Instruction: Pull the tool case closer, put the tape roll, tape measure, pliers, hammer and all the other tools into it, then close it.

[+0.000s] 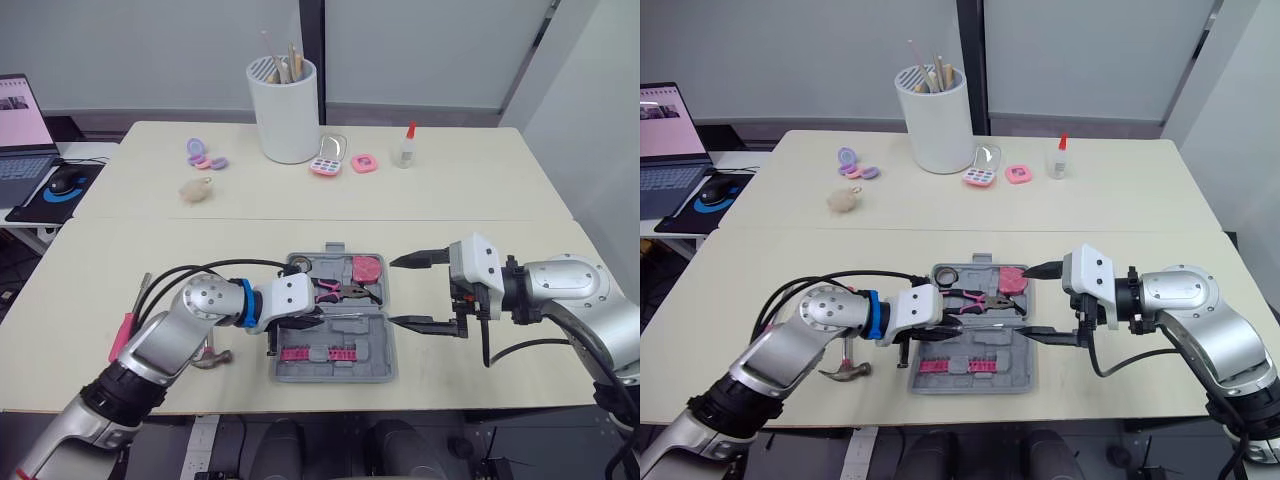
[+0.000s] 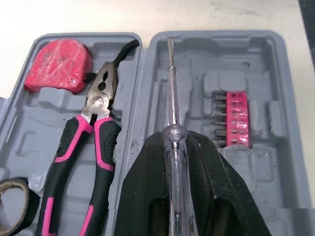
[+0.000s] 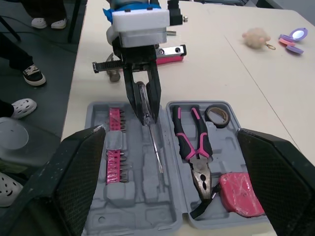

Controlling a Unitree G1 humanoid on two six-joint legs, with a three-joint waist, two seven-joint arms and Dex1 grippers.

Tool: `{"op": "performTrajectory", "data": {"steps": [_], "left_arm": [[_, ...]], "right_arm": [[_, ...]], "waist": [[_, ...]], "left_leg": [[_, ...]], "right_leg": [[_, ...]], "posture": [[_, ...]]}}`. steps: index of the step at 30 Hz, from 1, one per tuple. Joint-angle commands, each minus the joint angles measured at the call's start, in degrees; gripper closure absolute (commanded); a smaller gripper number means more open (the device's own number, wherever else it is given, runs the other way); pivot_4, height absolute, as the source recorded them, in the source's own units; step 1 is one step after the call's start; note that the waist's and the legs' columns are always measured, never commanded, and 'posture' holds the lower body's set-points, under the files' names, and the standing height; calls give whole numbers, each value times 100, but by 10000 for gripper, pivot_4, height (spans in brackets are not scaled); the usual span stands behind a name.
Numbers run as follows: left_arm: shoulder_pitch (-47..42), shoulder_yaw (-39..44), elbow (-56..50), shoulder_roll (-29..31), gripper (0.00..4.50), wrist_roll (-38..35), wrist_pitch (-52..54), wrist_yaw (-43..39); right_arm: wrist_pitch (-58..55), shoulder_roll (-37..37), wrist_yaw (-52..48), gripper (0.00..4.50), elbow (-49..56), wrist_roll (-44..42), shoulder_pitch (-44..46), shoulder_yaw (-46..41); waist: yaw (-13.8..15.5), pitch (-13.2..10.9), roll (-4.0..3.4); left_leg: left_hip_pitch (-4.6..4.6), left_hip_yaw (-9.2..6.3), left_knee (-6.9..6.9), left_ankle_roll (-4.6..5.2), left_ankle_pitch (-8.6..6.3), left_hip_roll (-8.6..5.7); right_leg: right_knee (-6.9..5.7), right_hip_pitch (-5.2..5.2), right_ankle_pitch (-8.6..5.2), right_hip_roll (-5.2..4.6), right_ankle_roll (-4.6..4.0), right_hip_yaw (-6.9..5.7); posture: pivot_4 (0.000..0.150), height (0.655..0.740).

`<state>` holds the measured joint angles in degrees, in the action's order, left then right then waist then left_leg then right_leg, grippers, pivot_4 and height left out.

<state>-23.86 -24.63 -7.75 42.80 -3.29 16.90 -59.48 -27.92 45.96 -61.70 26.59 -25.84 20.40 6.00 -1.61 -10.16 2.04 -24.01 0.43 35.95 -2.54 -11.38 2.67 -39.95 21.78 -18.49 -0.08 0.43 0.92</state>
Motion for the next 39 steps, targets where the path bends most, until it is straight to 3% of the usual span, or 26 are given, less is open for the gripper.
{"op": "performTrajectory", "data": {"steps": [1, 15, 39], "left_arm": [[-200, -127, 294, -126, 42777, 443, -440, 43], [-420, -101, 1141, -506, 42777, 949, -1277, -91], [-282, -68, 1245, -647, 42777, 1065, -1310, -146]], "right_arm": [[1, 74, 47, 0, 241, -2, -10, -86], [-43, 58, 171, 0, 310, -29, -18, -107], [85, 90, 169, 0, 240, 59, -75, -91]], "waist": [[-1, 0, 0], [1, 0, 0], [0, 0, 0]], "left_leg": [[0, 0, 0, 0, 0, 0], [-1, -2, 1, 0, 0, 0], [0, -3, 3, 0, 0, 0]], "right_leg": [[0, 0, 0, 0, 0, 1], [-1, -1, 1, -1, -1, -1], [-3, -2, 7, 0, -10, -2]], "posture": [[1500, 7400], [1500, 7400], [1500, 7400]]}}
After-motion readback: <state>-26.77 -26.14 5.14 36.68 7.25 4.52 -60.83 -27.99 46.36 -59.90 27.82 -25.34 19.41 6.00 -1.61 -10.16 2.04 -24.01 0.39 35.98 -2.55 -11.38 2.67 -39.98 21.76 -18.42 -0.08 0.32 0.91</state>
